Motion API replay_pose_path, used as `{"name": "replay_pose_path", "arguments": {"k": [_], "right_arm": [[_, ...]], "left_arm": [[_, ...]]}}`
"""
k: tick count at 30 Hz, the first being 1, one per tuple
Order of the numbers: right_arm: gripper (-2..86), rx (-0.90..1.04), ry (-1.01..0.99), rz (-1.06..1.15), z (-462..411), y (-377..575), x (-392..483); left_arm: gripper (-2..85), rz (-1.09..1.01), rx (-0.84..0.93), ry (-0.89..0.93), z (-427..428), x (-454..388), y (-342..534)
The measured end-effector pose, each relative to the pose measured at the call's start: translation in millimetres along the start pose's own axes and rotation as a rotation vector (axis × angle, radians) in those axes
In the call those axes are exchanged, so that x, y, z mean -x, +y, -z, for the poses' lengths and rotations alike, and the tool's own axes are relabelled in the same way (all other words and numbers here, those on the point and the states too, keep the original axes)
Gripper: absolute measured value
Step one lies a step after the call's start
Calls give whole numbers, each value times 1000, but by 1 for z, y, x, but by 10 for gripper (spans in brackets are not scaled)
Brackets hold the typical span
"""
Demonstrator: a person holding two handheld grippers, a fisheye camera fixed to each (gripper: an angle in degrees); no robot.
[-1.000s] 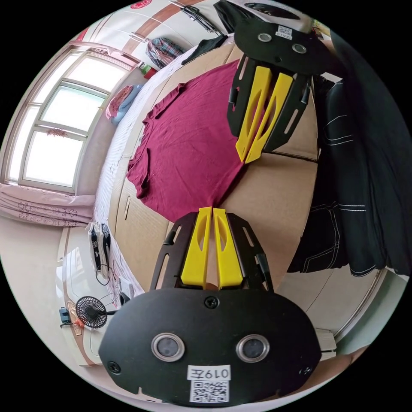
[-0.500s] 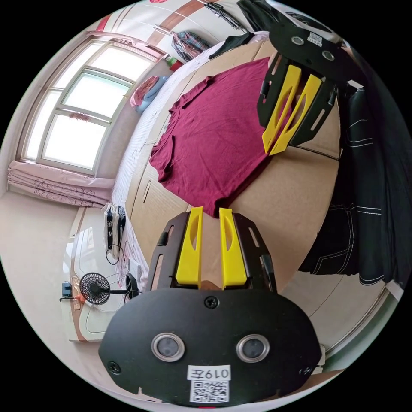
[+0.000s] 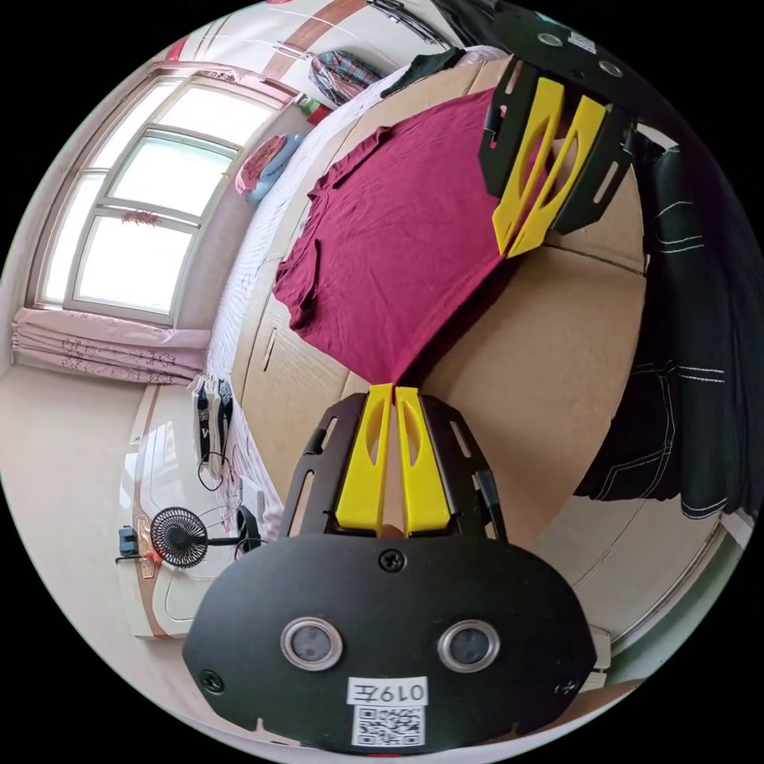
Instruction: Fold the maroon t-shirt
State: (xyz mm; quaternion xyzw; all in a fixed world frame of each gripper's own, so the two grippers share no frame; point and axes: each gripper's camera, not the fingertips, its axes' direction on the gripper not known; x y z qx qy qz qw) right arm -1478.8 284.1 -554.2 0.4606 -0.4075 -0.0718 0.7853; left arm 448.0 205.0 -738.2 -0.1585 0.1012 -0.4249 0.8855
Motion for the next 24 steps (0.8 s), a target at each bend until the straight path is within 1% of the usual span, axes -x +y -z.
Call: {"name": "replay_pose_path", "arguments": {"k": [6,10,13,16,19,21,24], "right_arm": [[0,26,52,51,15,-2,6],[26,21,103,92,35,-2,7],[47,2,55,91,57,4,0],[50,-25,-22,10,84,22,-23],[52,-70,-136,-104,119,58,-59],[53,-87,-181,-169,140,88,-82],[51,-65,-154,-242,166,131,-108]], "left_arm": [[7,-17,18,-4,0,-8,-12],[8,-62,59,-6,5,-12,-20],[8,-97,97,11,14,-13,-24],[7,-89,97,4,28,-11,-28],[7,-10,-45,20,54,-4,-42],[7,39,-227,129,71,-6,-64],[7,-24,-358,233,75,-29,-97]]}}
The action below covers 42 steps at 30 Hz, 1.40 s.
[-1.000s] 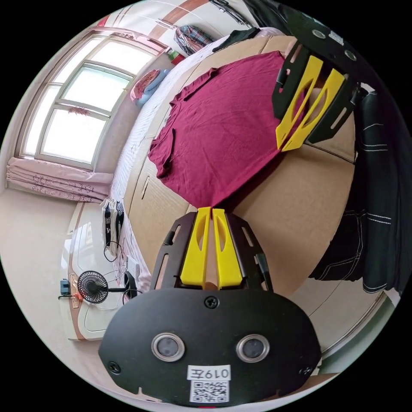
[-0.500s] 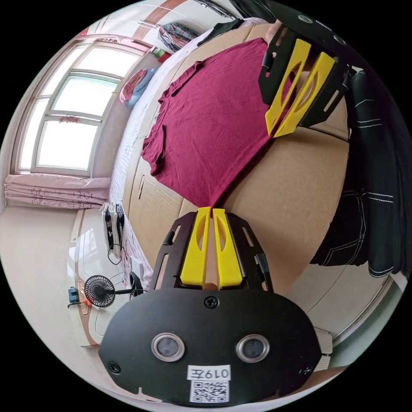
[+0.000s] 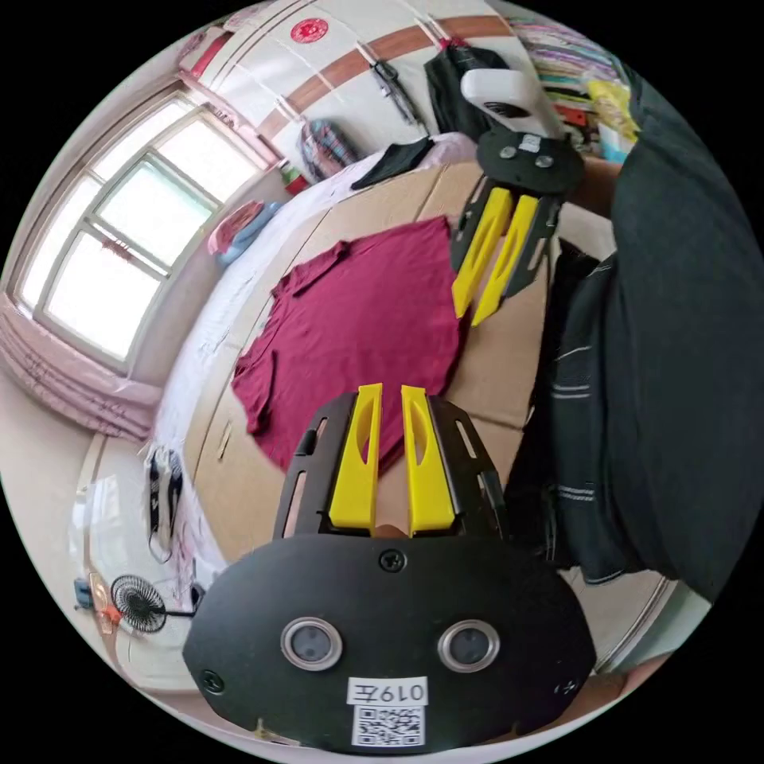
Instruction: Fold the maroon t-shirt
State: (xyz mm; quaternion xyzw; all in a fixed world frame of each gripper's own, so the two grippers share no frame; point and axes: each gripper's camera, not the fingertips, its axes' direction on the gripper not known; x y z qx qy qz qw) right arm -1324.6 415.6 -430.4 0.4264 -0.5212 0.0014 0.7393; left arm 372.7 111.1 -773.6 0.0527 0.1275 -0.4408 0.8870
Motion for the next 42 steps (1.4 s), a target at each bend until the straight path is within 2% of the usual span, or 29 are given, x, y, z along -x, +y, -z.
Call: {"name": "replay_pose_path", "arguments": {"k": [5,13,20,27,30,35,39,42], "right_arm": [[48,48,82,11,25,9,-6],[49,117,144,126,26,-18,1],[-6,130,142,126,63,-19,-13],[-4,150,155,186,79,-23,-8],[22,154,142,188,94,-24,-13],[50,155,166,110,137,-3,-45],[47,146,168,20,166,17,-73],[44,155,243,2,180,25,-82]], "left_arm": [[9,-97,40,27,-34,-24,-29],[10,-79,-17,90,-42,-28,-50],[11,-80,18,60,-57,-36,-63],[9,-110,31,74,-62,-41,-73],[9,-102,38,81,-64,-39,-79],[11,-93,20,117,-63,-37,-86],[18,-26,-58,176,-60,-24,-99],[29,58,-106,192,-66,-16,-117]]}}
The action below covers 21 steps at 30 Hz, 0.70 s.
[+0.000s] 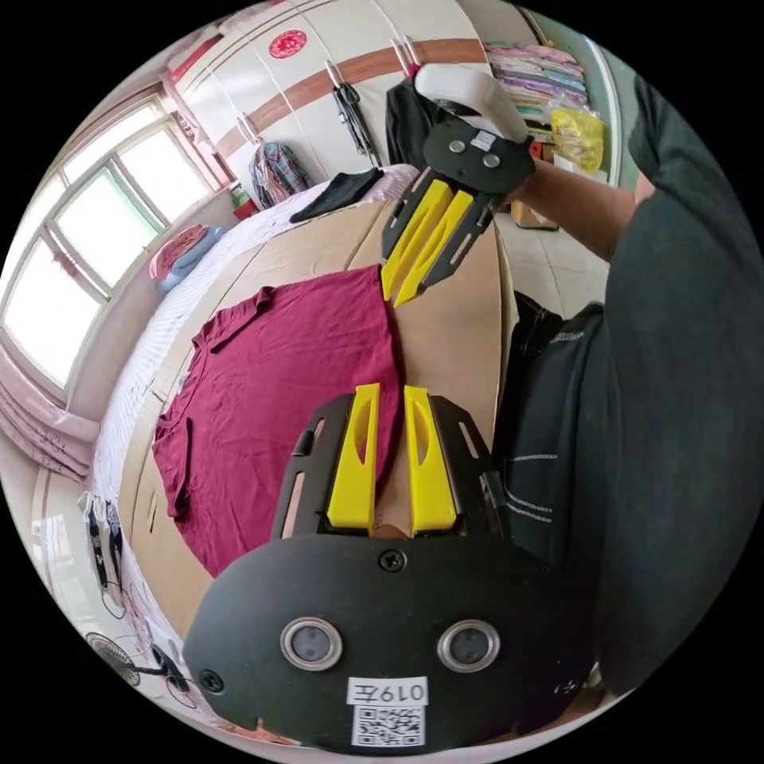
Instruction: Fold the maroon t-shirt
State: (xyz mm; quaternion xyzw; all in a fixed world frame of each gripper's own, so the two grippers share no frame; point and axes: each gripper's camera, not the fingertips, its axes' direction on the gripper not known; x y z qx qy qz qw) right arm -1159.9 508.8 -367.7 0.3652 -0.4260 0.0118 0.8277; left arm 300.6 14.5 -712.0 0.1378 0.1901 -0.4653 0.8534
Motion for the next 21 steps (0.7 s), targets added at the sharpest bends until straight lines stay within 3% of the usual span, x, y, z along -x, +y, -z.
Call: {"name": "replay_pose_path", "arguments": {"k": [15,21], "right_arm": [[46,32,23,128,-2,-3,-9],[-4,30,19,114,6,-1,-18]], "left_arm": [[17,-13,63,-20,-49,-3,-46],[12,10,28,28,-51,0,-53]]}}
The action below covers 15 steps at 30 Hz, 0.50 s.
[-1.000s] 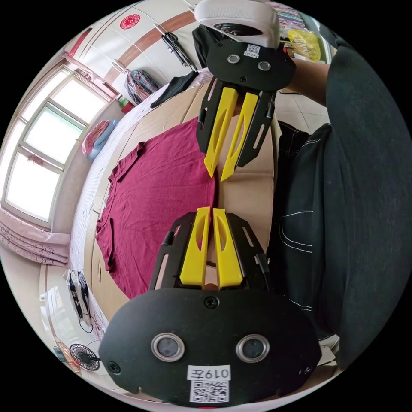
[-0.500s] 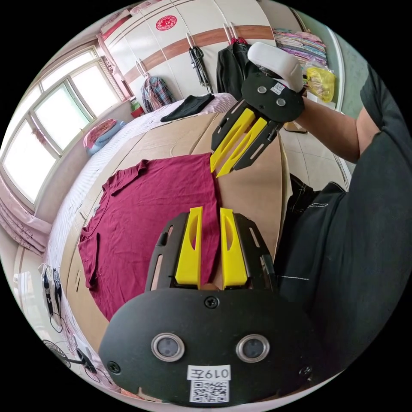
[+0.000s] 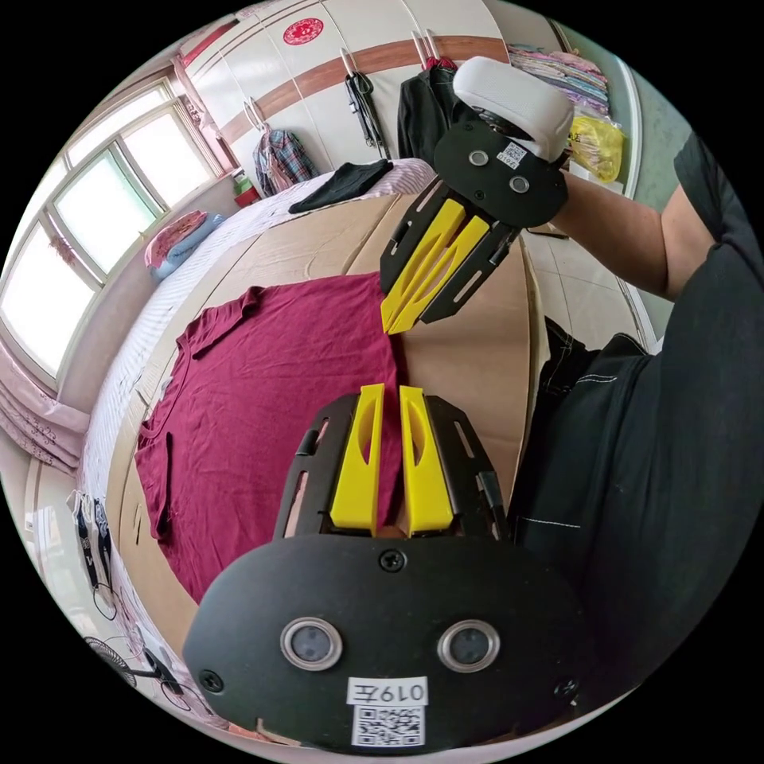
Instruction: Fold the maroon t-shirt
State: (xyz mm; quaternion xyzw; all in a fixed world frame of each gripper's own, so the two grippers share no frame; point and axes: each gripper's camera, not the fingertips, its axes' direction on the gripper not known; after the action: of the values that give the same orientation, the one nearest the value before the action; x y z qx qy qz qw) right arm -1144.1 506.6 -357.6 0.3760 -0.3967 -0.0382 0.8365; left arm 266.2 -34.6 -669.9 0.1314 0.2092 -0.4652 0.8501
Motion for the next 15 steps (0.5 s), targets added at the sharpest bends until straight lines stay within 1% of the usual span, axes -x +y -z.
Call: {"name": "replay_pose_path", "arguments": {"k": [7,10,12,15], "right_arm": [[-9,5,-18,8,8,6,-3],[-9,15,10,23,5,3,3],[-10,19,10,21,5,2,2],[-10,12,-12,-2,7,1,-3]], "left_arm": [[9,-2,6,26,-10,-4,-11],[9,15,-9,34,-10,-3,-13],[11,45,-39,22,-6,-2,-17],[15,35,-31,-22,-10,-7,-26]]}}
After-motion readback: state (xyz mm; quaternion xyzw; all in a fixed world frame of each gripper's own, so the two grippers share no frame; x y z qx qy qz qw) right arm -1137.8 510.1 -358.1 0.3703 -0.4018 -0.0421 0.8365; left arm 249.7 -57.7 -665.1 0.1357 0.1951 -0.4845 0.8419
